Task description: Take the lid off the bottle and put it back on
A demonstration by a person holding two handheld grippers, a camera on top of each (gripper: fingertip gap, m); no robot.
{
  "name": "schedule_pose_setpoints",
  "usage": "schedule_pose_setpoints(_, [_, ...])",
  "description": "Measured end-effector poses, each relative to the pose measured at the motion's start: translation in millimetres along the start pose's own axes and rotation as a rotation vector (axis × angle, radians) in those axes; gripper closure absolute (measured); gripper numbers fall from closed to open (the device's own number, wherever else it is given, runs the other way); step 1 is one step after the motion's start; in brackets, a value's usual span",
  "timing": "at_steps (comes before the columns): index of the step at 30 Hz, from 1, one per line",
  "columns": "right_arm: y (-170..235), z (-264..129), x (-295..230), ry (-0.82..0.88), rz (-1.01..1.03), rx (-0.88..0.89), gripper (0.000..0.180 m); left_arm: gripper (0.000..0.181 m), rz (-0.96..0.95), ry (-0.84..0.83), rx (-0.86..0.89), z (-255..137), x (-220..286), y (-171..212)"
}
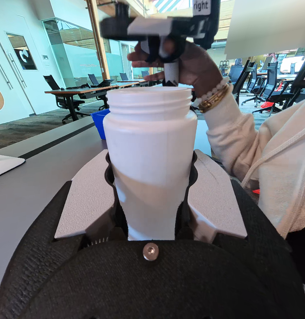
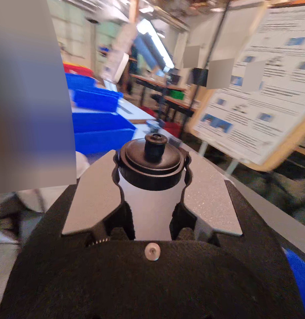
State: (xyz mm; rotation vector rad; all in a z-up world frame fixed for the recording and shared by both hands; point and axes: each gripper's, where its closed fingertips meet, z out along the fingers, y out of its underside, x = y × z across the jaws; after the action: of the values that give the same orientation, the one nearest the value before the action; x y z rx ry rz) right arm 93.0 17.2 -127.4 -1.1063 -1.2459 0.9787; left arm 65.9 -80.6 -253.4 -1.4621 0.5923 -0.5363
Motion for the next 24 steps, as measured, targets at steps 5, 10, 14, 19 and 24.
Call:
schedule_pose_setpoints(5, [95,-79,163,0.569,-0.084,-0.471,0.105,0.094,-0.006,-0.007,0.011,0,-1,0])
schedule_pose_setpoints(10, [204,-116,235,0.699,0.123,-0.757,0.104,0.094,-0.002,-0.015,0.010,0,-1,0])
schedule_pose_setpoints(14, [259,-131,261,0.797,0.189,-0.904,0.104,0.094,-0.002,-0.018,0.006,1,-2,0])
schedule_pose_setpoints(19, [303,-145,274,0.846,0.302,-0.985,0.104,0.094,-0.003,-0.023,0.010,0,-2,0])
schedule_pose_setpoints(24, [329,-153,265,0.843,0.410,-1.043,0.103,0.094,-0.004,-0.023,0.010,0,-2,0])
